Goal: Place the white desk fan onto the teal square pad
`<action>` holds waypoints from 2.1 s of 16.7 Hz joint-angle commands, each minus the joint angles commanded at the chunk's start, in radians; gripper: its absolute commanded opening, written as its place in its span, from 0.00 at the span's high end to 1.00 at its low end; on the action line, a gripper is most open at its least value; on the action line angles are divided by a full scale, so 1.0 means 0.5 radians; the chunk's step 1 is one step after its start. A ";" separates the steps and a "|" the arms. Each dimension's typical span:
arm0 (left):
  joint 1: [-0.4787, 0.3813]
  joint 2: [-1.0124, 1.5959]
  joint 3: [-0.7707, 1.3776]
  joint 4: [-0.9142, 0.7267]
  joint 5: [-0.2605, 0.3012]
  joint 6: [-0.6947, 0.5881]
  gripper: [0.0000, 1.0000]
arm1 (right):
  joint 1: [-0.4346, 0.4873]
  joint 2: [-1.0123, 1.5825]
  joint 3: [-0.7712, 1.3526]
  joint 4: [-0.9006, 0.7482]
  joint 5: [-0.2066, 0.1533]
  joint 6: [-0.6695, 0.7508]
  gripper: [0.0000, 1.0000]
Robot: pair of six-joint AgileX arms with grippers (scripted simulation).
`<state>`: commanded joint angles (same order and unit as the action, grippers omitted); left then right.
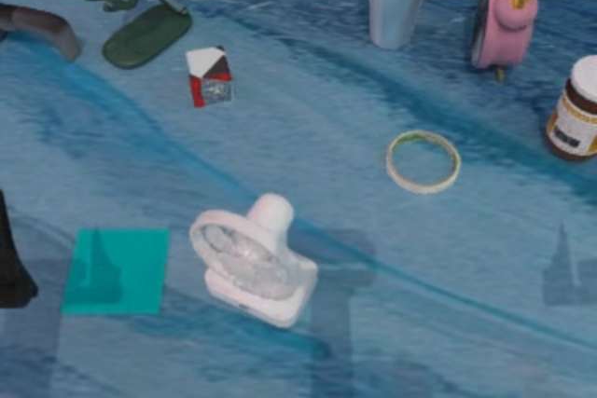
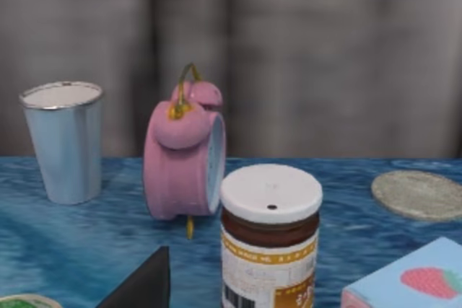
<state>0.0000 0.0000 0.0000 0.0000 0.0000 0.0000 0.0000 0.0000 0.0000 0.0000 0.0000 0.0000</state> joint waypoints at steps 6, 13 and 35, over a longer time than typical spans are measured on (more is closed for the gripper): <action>-0.110 0.211 0.206 -0.204 0.005 0.203 0.00 | 0.000 0.000 0.000 0.000 0.000 0.000 0.00; -0.543 1.342 1.238 -1.083 0.000 1.084 0.00 | 0.000 0.000 0.000 0.000 0.000 0.000 0.00; -1.357 3.676 3.264 -2.729 0.002 2.736 0.00 | 0.000 0.000 0.000 0.000 0.000 0.000 0.00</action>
<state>-0.6787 1.8378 1.6318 -1.3643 0.0008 1.3679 0.0000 0.0000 0.0000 0.0000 0.0000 0.0000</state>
